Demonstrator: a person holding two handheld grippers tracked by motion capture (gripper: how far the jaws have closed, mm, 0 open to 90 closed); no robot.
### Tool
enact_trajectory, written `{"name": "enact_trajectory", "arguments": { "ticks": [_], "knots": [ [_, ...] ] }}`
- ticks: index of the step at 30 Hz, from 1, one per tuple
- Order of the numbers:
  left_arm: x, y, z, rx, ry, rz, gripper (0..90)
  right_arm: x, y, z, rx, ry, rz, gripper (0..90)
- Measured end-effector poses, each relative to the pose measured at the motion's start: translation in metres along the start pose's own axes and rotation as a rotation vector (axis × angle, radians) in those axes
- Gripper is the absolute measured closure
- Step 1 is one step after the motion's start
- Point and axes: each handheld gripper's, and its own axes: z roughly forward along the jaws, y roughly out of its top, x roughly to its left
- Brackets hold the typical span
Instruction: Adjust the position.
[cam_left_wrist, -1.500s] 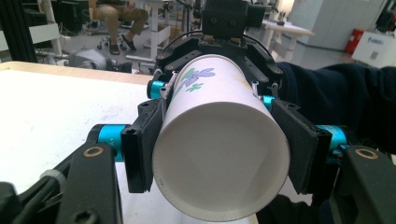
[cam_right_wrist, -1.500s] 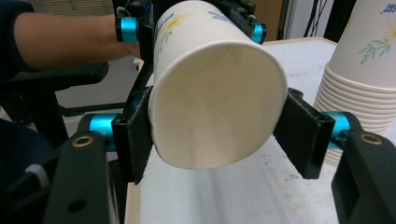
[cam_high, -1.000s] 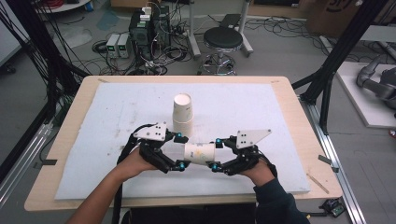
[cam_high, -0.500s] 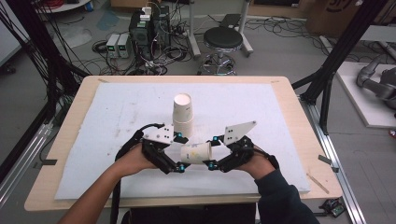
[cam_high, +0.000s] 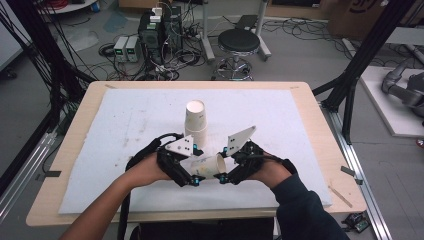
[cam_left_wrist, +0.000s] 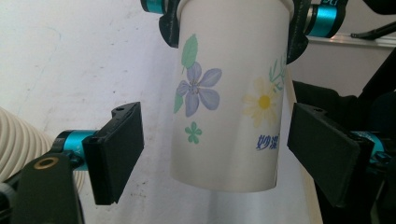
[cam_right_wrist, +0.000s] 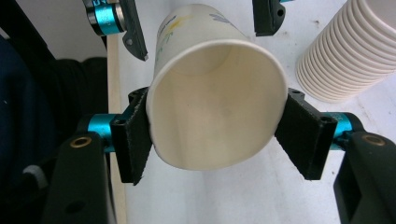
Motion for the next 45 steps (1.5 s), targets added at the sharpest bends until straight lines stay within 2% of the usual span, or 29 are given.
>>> {"name": "enact_trajectory", "arguments": {
  "ticks": [13,15,18,24,25,27,28,35,36,37,39,43,44,45],
  "knots": [
    [0.000,0.002,0.011,0.080,-0.025,0.004,22.3,0.000,0.021,0.004,0.127,0.002,-0.062,32.9],
    [0.001,0.003,0.014,0.091,-0.030,-0.006,23.1,0.003,0.026,0.006,0.188,-0.005,-0.064,32.9],
    [0.001,0.003,0.016,0.100,-0.038,-0.011,25.6,0.003,0.029,0.010,0.221,-0.003,-0.079,32.9],
    [-0.001,0.005,0.021,0.100,-0.067,-0.007,35.2,0.004,0.032,0.015,0.254,-0.001,-0.085,33.0],
    [0.000,0.005,0.022,0.110,-0.071,0.003,35.7,0.004,0.032,0.015,0.261,-0.001,-0.088,33.3],
    [-0.001,0.005,0.023,0.109,-0.079,-0.010,36.2,0.005,0.033,0.016,0.269,0.002,-0.096,33.7],
    [0.000,0.005,0.023,0.114,-0.082,-0.004,36.4,0.006,0.034,0.017,0.269,0.004,-0.096,33.8],
    [-0.001,0.001,0.023,0.080,-0.085,-0.027,35.4,0.005,0.034,0.016,0.265,0.011,-0.080,31.4],
    [0.000,-0.002,0.022,0.059,-0.069,-0.035,35.4,0.004,0.032,0.013,0.193,0.005,-0.050,24.0],
    [0.000,-0.004,0.021,0.047,-0.064,-0.045,35.4,0.003,0.031,0.011,0.155,0.005,-0.034,19.8],
    [0.001,-0.006,0.020,0.032,-0.057,-0.051,35.4,0.001,0.028,0.006,0.085,-0.005,0.008,19.7],
    [0.004,-0.020,0.012,-0.032,-0.005,-0.109,35.3,-0.001,0.015,-0.008,-0.046,-0.031,0.074,19.7],
    [0.004,-0.023,0.010,-0.044,0.009,-0.117,35.3,0.000,0.012,-0.011,-0.074,-0.042,0.088,19.7],
    [0.004,-0.023,0.010,-0.044,0.009,-0.117,35.3,0.000,0.012,-0.011,-0.074,-0.042,0.088,19.7]
  ]
}}
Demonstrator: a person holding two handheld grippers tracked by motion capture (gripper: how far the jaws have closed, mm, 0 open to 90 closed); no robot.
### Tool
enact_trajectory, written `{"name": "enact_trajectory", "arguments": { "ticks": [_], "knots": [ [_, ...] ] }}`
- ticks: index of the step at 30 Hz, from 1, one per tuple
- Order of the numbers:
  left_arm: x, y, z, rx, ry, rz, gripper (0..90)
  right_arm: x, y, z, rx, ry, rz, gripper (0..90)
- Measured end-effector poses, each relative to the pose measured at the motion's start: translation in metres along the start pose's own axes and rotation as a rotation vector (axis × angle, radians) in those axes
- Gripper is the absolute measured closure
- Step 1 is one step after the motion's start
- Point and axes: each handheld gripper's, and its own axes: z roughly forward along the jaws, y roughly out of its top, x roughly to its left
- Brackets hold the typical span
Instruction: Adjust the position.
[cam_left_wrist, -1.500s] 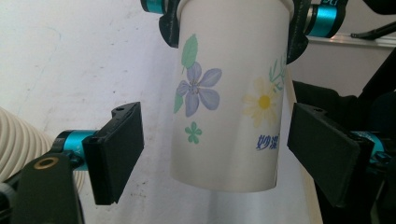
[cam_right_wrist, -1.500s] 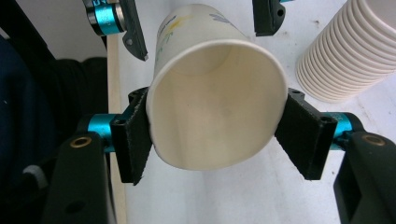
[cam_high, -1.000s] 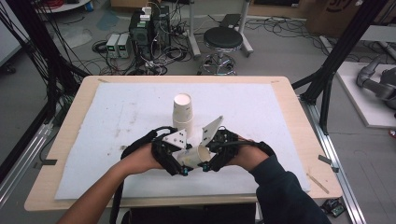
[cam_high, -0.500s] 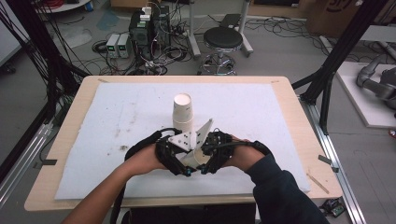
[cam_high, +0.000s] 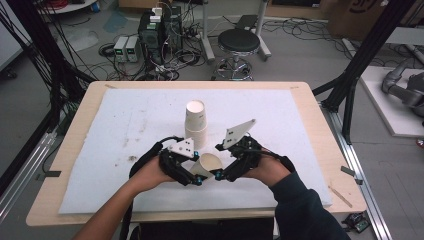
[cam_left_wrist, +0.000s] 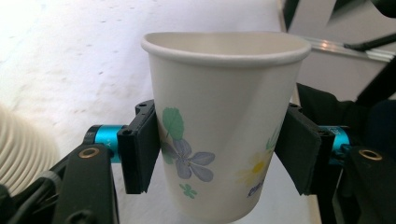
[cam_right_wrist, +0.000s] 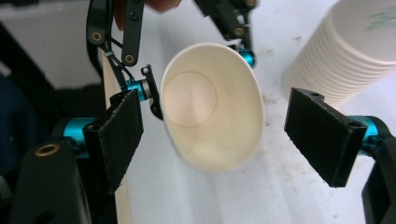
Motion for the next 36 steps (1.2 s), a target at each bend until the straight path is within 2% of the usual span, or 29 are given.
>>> {"name": "enact_trajectory", "arguments": {
  "ticks": [1,2,3,4,6,7,10,11,12,13,14,15,16,17,22,24,25,28,29,33,36],
  "knots": [
    [0.001,-0.005,-0.004,-0.033,0.024,-0.019,35.3,-0.001,-0.007,-0.005,-0.042,-0.009,0.019,19.7],
    [0.001,-0.005,-0.004,-0.033,0.024,-0.019,35.3,-0.001,-0.007,-0.005,-0.042,-0.009,0.019,19.7],
    [0.002,-0.013,-0.010,-0.076,0.057,-0.041,35.3,-0.001,-0.019,-0.009,-0.081,-0.027,0.038,19.7],
    [0.002,-0.015,-0.011,-0.097,0.064,-0.053,35.3,-0.001,-0.024,-0.011,-0.098,-0.040,0.054,19.7],
    [0.003,-0.019,-0.013,-0.116,0.080,-0.065,35.3,-0.002,-0.036,-0.015,-0.135,-0.063,0.081,19.7],
    [0.002,-0.024,-0.017,-0.168,0.101,-0.080,35.3,-0.002,-0.042,-0.016,-0.153,-0.070,0.102,19.8],
    [0.002,-0.032,-0.023,-0.224,0.133,-0.091,35.3,-0.003,-0.059,-0.018,-0.202,-0.090,0.134,19.8],
    [0.001,-0.034,-0.024,-0.246,0.140,-0.095,35.3,-0.003,-0.065,-0.019,-0.212,-0.107,0.146,19.8],
    [0.001,-0.034,-0.024,-0.246,0.140,-0.095,35.2,-0.002,-0.071,-0.019,-0.229,-0.124,0.158,19.8],
    [0.001,-0.040,-0.027,-0.290,0.165,-0.104,34.7,-0.003,-0.077,-0.020,-0.244,-0.145,0.169,19.8],
    [0.001,-0.040,-0.027,-0.290,0.165,-0.104,34.0,-0.003,-0.083,-0.021,-0.260,-0.165,0.182,19.8],
    [0.001,-0.045,-0.030,-0.322,0.175,-0.107,33.8,-0.003,-0.088,-0.022,-0.276,-0.182,0.194,19.8],
    [0.001,-0.045,-0.030,-0.322,0.175,-0.107,33.4,-0.003,-0.088,-0.022,-0.276,-0.182,0.194,19.8],
    [0.001,-0.049,-0.032,-0.345,0.185,-0.108,33.3,-0.004,-0.098,-0.022,-0.284,-0.210,0.219,19.8],
    [0.003,-0.054,-0.036,-0.376,0.206,-0.107,32.4,-0.005,-0.117,-0.020,-0.282,-0.238,0.258,19.9],
    [0.003,-0.054,-0.037,-0.385,0.211,-0.108,32.2,-0.005,-0.118,-0.020,-0.274,-0.245,0.260,19.9],
    [0.003,-0.056,-0.040,-0.409,0.226,-0.106,32.2,-0.005,-0.121,-0.022,-0.280,-0.267,0.260,19.9],
    [0.003,-0.058,-0.044,-0.416,0.241,-0.100,32.2,-0.006,-0.123,-0.026,-0.288,-0.285,0.261,19.9],
    [0.003,-0.059,-0.047,-0.428,0.250,-0.100,32.2,-0.006,-0.126,-0.031,-0.308,-0.313,0.270,19.9],
    [0.006,-0.064,-0.055,-0.453,0.272,-0.108,31.9,-0.005,-0.128,-0.039,-0.352,-0.356,0.268,19.9],
    [0.007,-0.066,-0.055,-0.459,0.277,-0.111,31.3,-0.006,-0.130,-0.041,-0.368,-0.370,0.277,19.9]
  ]
}}
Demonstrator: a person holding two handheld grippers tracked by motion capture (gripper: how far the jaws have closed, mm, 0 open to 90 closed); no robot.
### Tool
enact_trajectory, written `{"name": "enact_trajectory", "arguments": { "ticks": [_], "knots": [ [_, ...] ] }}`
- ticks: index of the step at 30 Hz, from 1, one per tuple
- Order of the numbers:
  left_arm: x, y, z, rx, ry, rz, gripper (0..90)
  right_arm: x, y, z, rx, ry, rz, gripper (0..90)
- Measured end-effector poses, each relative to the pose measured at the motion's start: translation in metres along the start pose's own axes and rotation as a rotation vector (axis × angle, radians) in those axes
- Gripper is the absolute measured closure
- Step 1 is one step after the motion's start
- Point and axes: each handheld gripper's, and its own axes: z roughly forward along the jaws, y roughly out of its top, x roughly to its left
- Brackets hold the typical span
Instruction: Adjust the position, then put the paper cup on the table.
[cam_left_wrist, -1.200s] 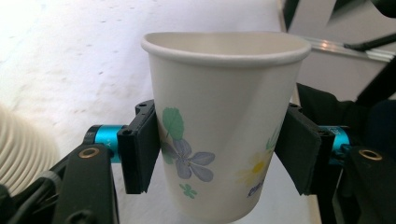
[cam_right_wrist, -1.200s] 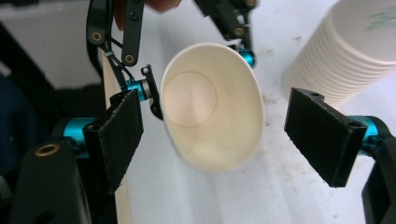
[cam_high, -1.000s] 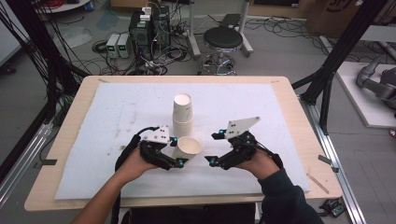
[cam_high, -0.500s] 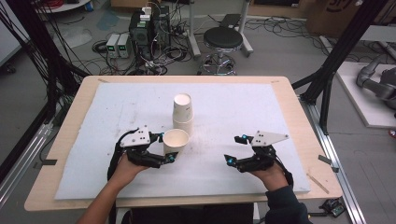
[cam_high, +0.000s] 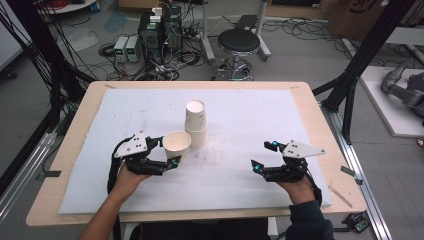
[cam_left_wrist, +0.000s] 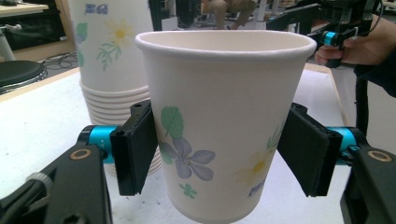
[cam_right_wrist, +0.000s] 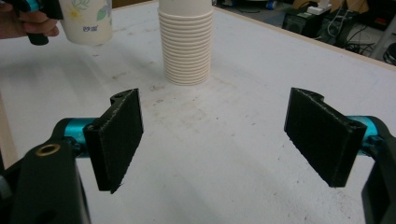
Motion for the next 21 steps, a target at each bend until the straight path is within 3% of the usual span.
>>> {"name": "enact_trajectory", "arguments": {
  "ticks": [11,15,17,18,21],
  "knots": [
    [0.003,0.001,-0.006,-0.018,0.025,0.006,30.7,-0.001,-0.007,0.004,0.006,-0.005,0.022,19.9],
    [0.012,0.000,-0.018,-0.049,0.081,-0.016,30.3,-0.001,-0.008,0.005,0.005,-0.006,0.023,19.9],
    [0.021,0.000,-0.029,-0.091,0.122,-0.030,30.1,-0.001,-0.008,0.006,0.008,-0.003,0.025,19.9],
    [0.021,0.000,-0.029,-0.091,0.122,-0.030,30.1,-0.001,-0.008,0.006,0.008,-0.003,0.025,19.9],
    [0.032,-0.001,-0.045,-0.118,0.190,-0.046,30.1,-0.001,-0.010,0.006,0.013,-0.004,0.028,19.9]
  ]
}}
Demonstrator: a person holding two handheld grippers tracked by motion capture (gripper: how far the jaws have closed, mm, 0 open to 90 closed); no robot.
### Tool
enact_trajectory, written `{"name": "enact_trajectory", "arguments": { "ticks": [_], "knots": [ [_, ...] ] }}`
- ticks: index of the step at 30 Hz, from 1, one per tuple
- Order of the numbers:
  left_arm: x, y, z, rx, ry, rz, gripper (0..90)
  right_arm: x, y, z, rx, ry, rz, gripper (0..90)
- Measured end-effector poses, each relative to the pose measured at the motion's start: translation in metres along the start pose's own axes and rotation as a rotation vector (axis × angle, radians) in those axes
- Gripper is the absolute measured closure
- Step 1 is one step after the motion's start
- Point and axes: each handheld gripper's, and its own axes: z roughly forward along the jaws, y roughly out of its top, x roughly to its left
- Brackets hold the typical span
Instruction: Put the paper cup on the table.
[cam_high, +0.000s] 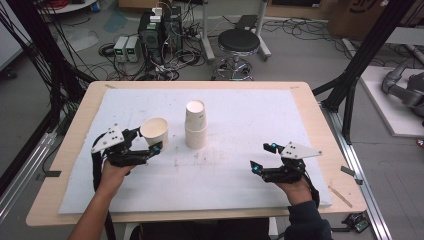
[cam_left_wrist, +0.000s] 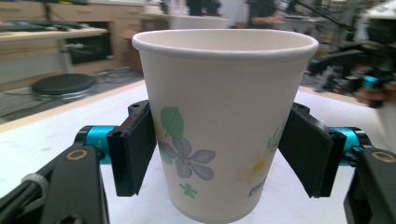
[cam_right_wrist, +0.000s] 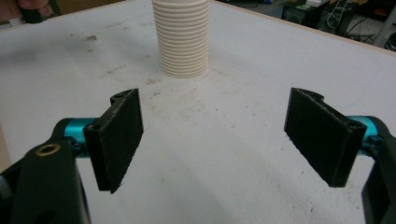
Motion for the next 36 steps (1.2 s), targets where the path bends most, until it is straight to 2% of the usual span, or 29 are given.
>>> {"name": "enact_trajectory", "arguments": {
  "ticks": [2,3,4,5,7,8,9,10,11,13,14,15,18,19,21,23,26,27,28,29,32,36],
  "knots": [
    [0.006,-0.001,-0.006,-0.016,0.037,-0.011,30.1,0.000,-0.001,0.000,0.000,-0.004,-0.001,19.9],
    [0.006,-0.001,-0.006,-0.016,0.037,-0.011,30.1,0.000,-0.001,0.000,0.000,-0.004,-0.001,19.9],
    [0.014,-0.003,-0.011,-0.036,0.069,-0.029,30.0,-0.001,-0.002,-0.001,0.002,-0.008,-0.005,19.9],
    [0.014,-0.003,-0.011,-0.036,0.069,-0.029,29.7,-0.001,-0.002,-0.001,0.002,-0.008,-0.005,19.9],
    [0.023,-0.005,-0.016,-0.055,0.122,-0.057,29.7,0.000,-0.005,-0.003,0.008,-0.011,-0.003,19.9],
    [0.029,-0.007,-0.019,-0.052,0.160,-0.072,29.7,0.000,-0.006,-0.004,0.012,-0.010,0.000,20.0],
    [0.029,-0.007,-0.019,-0.052,0.160,-0.072,29.7,-0.001,-0.007,-0.005,0.011,-0.013,0.000,20.0],
    [0.034,-0.010,-0.021,-0.031,0.213,-0.086,29.8,-0.001,-0.008,-0.006,0.011,-0.017,-0.001,20.0],
    [0.034,-0.010,-0.021,-0.031,0.213,-0.086,29.8,-0.001,-0.008,-0.007,0.010,-0.018,0.005,20.0],
    [0.039,-0.015,-0.021,0.001,0.256,-0.102,29.8,-0.002,-0.008,-0.010,0.003,-0.026,0.007,20.0],
    [0.042,-0.018,-0.020,0.035,0.281,-0.113,29.8,-0.002,-0.008,-0.011,0.002,-0.027,0.008,20.0],
    [0.042,-0.018,-0.020,0.035,0.281,-0.113,29.8,-0.002,-0.008,-0.011,0.002,-0.027,0.008,20.0],
    [0.047,-0.024,-0.014,0.107,0.319,-0.124,30.2,-0.002,-0.009,-0.012,0.002,-0.034,0.009,20.0],
    [0.047,-0.024,-0.014,0.107,0.319,-0.124,30.3,-0.002,-0.009,-0.012,0.002,-0.035,0.013,20.0],
    [0.051,-0.029,-0.010,0.183,0.348,-0.131,30.5,-0.002,-0.010,-0.012,0.005,-0.034,0.013,20.0],
    [0.052,-0.032,-0.008,0.214,0.364,-0.140,30.7,-0.003,-0.010,-0.012,0.006,-0.034,0.015,20.0],
    [0.055,-0.036,-0.005,0.271,0.385,-0.149,30.8,-0.003,-0.010,-0.012,0.007,-0.035,0.013,20.0],
    [0.055,-0.036,-0.005,0.271,0.385,-0.149,30.8,-0.003,-0.010,-0.012,0.007,-0.035,0.013,20.0],
    [0.055,-0.039,-0.003,0.314,0.392,-0.152,30.9,-0.003,-0.011,-0.011,0.011,-0.034,0.015,20.0],
    [0.055,-0.040,-0.002,0.333,0.391,-0.153,30.9,-0.003,-0.011,-0.011,0.010,-0.034,0.017,20.0],
    [0.055,-0.041,0.000,0.346,0.400,-0.145,31.2,-0.003,-0.010,-0.011,0.010,-0.034,0.015,20.0],
    [0.052,-0.040,-0.002,0.387,0.409,-0.139,31.6,-0.003,-0.011,-0.011,0.015,-0.033,0.014,20.0]
  ]
}}
